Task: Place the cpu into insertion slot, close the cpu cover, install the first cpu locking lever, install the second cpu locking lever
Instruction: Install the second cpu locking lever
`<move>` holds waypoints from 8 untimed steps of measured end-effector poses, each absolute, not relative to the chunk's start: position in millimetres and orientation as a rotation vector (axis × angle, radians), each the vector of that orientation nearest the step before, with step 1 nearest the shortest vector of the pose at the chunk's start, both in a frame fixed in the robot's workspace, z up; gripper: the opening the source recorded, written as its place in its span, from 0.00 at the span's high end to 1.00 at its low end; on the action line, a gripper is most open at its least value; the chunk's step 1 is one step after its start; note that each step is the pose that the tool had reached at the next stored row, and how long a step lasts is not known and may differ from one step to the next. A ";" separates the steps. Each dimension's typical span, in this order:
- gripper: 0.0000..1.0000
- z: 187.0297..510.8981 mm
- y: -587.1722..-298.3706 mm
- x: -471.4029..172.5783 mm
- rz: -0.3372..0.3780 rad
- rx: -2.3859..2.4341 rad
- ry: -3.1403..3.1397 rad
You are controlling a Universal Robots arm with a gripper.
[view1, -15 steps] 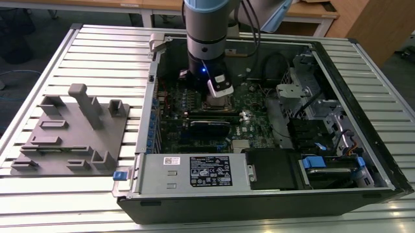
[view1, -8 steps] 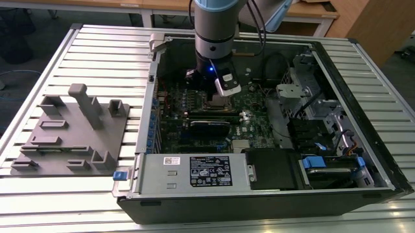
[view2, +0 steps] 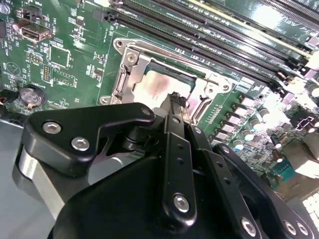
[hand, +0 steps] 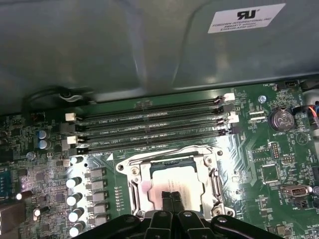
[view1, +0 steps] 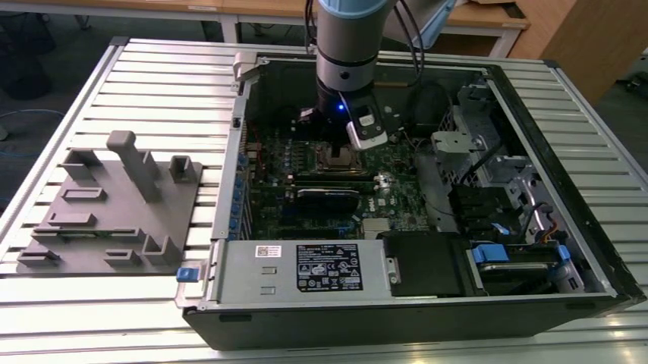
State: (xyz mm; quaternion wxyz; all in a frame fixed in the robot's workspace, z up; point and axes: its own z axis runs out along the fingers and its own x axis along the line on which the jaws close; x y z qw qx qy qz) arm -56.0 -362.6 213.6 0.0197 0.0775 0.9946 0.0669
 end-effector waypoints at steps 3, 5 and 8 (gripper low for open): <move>0.89 215.4 -362.6 -55.9 0.208 0.240 3.086; 0.89 215.6 -362.5 -55.9 0.208 0.240 3.086; 0.89 215.6 -362.5 -55.9 0.208 0.240 3.086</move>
